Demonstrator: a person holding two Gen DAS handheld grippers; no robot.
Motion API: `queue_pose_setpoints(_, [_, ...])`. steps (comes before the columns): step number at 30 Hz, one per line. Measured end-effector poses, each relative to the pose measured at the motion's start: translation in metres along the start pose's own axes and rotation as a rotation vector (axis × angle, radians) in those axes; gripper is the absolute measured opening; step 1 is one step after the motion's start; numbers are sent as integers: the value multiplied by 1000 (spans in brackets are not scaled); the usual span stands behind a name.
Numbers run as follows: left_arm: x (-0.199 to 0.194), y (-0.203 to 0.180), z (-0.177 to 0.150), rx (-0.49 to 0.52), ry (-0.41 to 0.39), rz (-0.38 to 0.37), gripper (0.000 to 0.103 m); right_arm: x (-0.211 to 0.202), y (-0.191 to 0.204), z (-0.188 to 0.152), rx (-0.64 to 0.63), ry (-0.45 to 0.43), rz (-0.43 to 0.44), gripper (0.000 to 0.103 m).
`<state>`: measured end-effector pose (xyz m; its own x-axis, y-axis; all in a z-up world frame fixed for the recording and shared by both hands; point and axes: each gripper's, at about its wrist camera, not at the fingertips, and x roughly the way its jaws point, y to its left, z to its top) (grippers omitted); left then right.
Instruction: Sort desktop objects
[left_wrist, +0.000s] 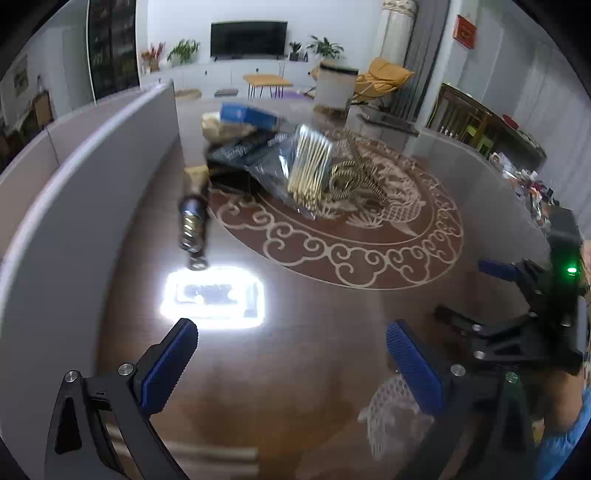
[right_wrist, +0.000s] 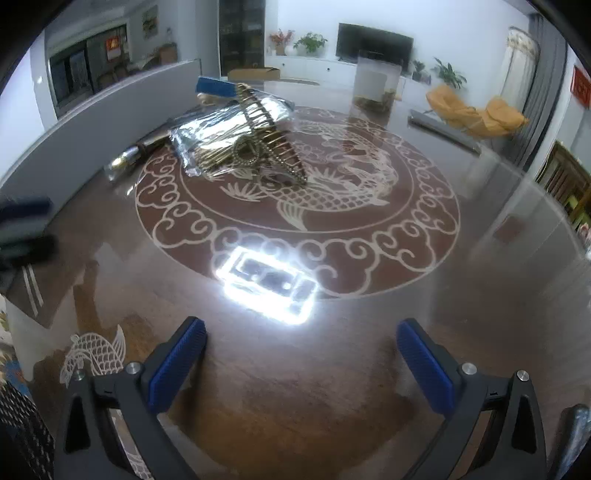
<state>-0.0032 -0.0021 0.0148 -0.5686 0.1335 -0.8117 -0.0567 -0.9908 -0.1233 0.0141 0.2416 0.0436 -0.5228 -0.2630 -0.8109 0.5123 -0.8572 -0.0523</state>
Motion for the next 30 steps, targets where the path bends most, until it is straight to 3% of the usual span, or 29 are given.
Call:
queue_pose_setpoints(6, [21, -17, -8, 81, 8, 92, 103, -3, -13, -1, 78, -3, 17, 103])
queue_pose_setpoints(30, [34, -19, -11, 77, -5, 100, 103, -3, -9, 0, 70, 3, 0, 103])
